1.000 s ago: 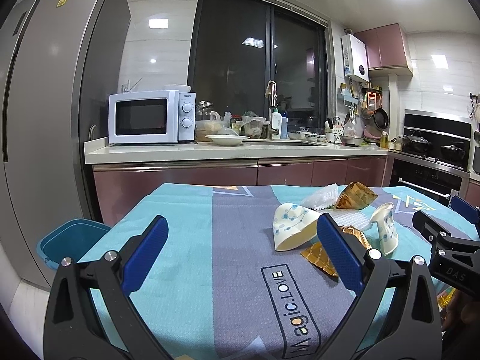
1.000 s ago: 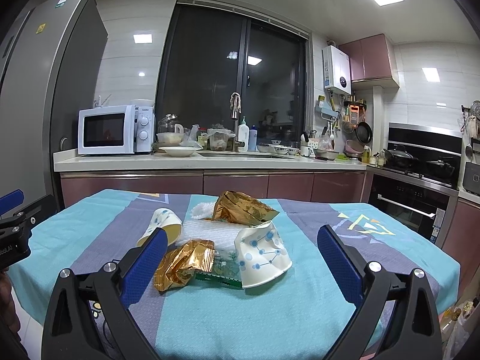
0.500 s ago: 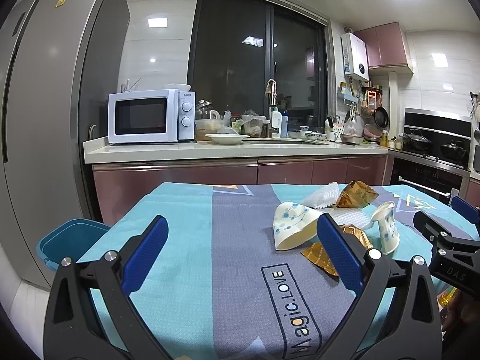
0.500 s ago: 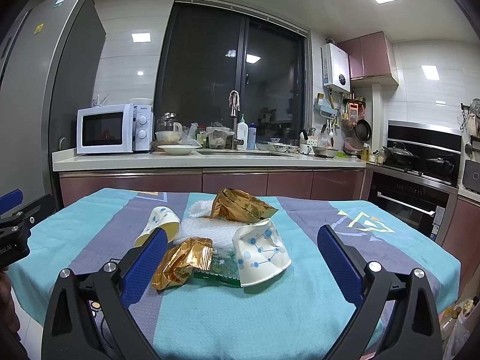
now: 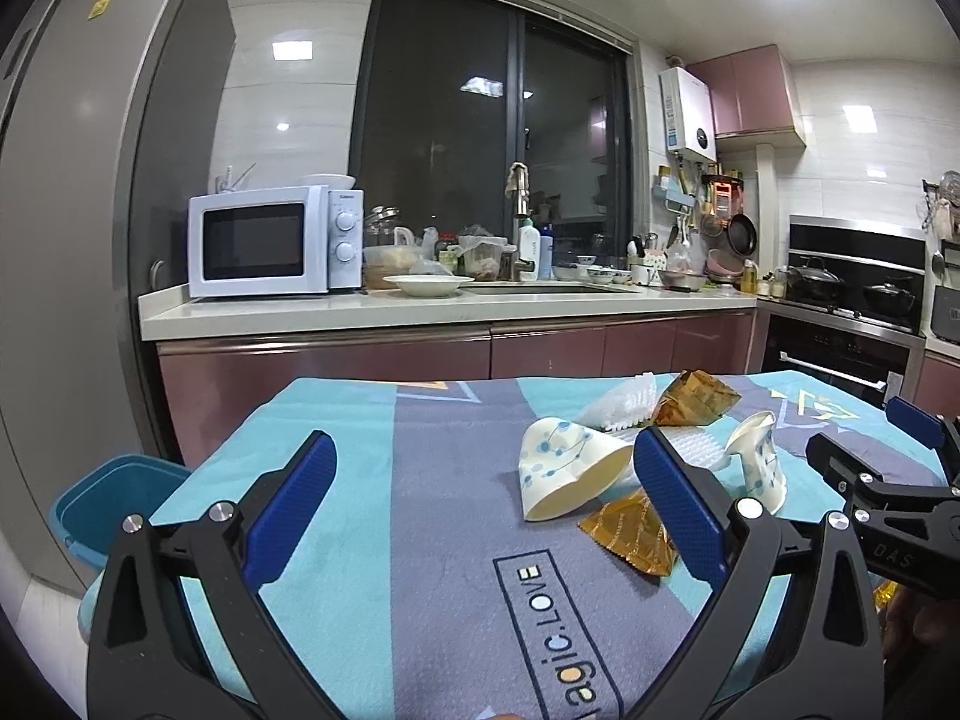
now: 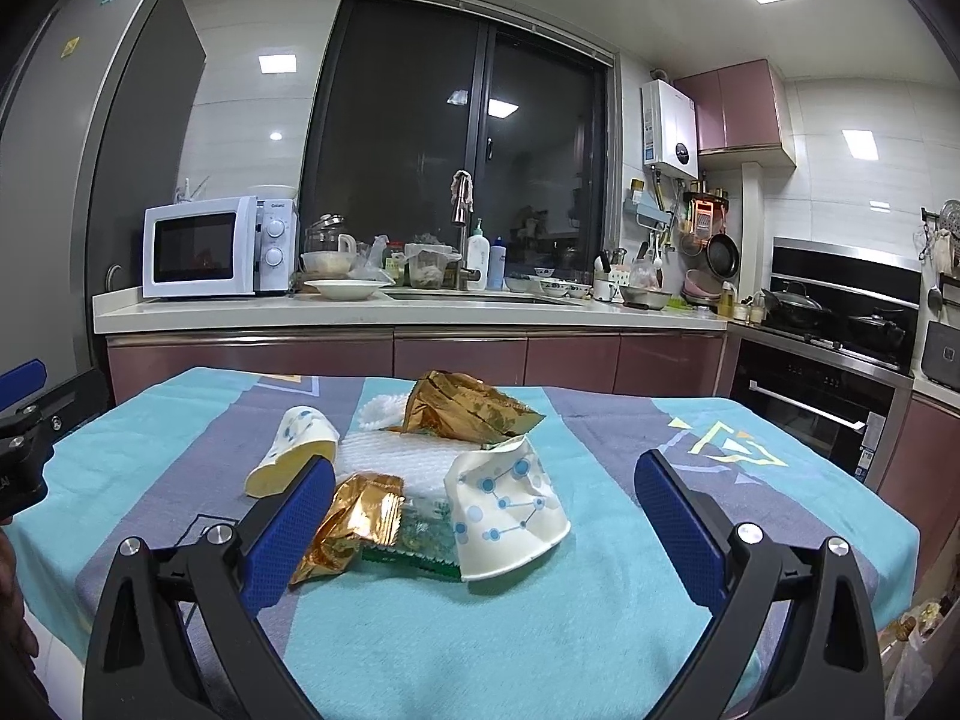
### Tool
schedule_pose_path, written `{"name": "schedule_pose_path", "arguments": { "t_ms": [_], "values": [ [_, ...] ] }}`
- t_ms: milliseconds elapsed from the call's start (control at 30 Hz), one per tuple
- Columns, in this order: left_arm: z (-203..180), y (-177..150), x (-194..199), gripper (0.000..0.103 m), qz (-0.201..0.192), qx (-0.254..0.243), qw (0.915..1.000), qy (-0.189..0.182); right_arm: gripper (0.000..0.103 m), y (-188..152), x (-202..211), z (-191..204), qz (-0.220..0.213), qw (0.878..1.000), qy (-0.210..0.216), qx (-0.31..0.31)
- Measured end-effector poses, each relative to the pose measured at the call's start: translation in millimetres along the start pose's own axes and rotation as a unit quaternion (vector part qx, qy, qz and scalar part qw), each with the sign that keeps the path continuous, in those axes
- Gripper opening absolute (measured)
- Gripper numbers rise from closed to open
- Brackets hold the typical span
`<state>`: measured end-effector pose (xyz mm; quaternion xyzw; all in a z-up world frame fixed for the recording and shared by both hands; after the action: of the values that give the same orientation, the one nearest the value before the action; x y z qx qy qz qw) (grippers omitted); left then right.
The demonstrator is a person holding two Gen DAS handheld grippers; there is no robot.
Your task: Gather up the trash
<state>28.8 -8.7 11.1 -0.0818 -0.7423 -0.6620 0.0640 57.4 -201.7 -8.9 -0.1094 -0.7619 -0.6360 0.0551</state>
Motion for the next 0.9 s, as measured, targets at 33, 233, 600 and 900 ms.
{"name": "schedule_pose_path", "arguments": {
  "t_ms": [33,233,600,900],
  "values": [
    [-0.7,1.3,-2.4,0.098,0.002,0.000,1.0000,-0.004,0.097,0.9,-2.6,-1.1,0.001,1.000,0.001,0.001],
    [-4.2,9.3,-23.9,0.098,0.011,0.013,0.9990,-0.041,0.097,8.0,-18.9,-9.7,0.006,1.000,0.008,0.009],
    [-30.3,16.0,-97.3,0.098,0.096,-0.017,0.9925,-0.074,0.097,11.3,-68.8,-17.2,0.083,0.995,0.051,0.035],
    [-43.3,7.7,-172.8,0.098,0.211,0.008,0.9704,-0.117,0.097,4.6,-105.9,-31.2,0.150,0.984,0.091,0.028]
  ]
}}
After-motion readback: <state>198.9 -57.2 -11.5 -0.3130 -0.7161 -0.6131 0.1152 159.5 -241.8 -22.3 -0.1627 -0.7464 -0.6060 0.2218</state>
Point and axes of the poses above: each gripper's, at about its wrist camera, not at the fingertips, and x roughly against the way its jaws point, z to its left, y to its top, the point moved 1 cm from there along -x, roughly the way its jaws point, and after that the axes turned 6 degrees about x, right-handed, at the moved point
